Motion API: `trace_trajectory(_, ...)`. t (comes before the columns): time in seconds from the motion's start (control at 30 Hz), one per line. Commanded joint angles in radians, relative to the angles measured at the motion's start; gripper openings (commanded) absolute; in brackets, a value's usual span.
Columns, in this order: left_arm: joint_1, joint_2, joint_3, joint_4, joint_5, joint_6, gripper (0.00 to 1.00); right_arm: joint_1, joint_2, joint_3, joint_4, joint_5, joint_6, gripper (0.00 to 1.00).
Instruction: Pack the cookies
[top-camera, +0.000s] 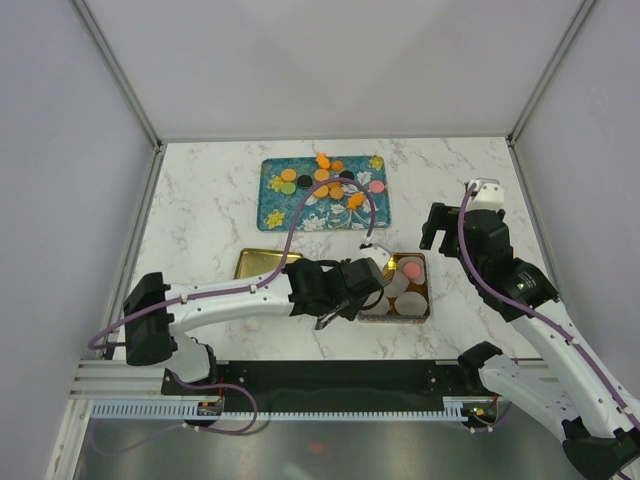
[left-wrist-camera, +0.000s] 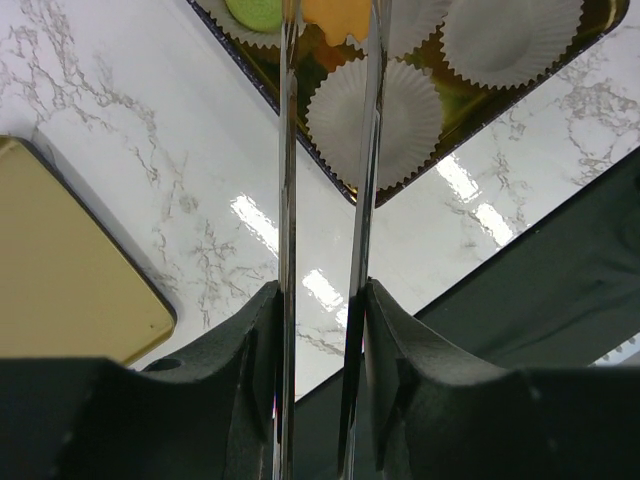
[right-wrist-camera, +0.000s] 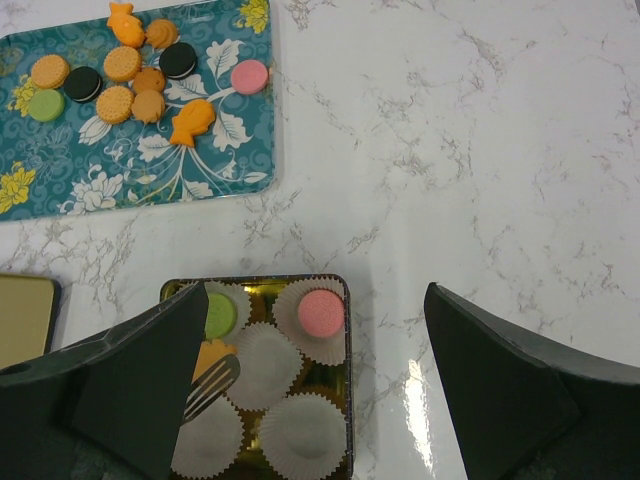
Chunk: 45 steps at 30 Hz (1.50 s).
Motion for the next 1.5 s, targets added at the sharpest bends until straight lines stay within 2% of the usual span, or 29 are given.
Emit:
trace_trajectory(0.0, -0.010, 0.027, 0.054, 0.038, -0.040, -0.027, 0.41, -0.001, -0.007, 0.030, 0.003, 0.020, -0.005, 0.98)
trace_trajectory(0.63, -0.032, 0.110, 0.116, 0.049, -0.015, -0.010, 0.42, -0.001, -0.015, 0.024, 0.001, 0.008, -0.002, 0.98)
trace_trajectory(0.97, -0.030, 0.123, 0.123, 0.052, -0.030, -0.010, 0.49, -0.001, -0.026, 0.019, -0.002, 0.005, -0.002, 0.98)
trace_trajectory(1.47, -0.030, 0.111, 0.131, 0.054, -0.047, 0.001, 0.52, -0.001, -0.032, 0.016, -0.005, 0.005, 0.000, 0.98)
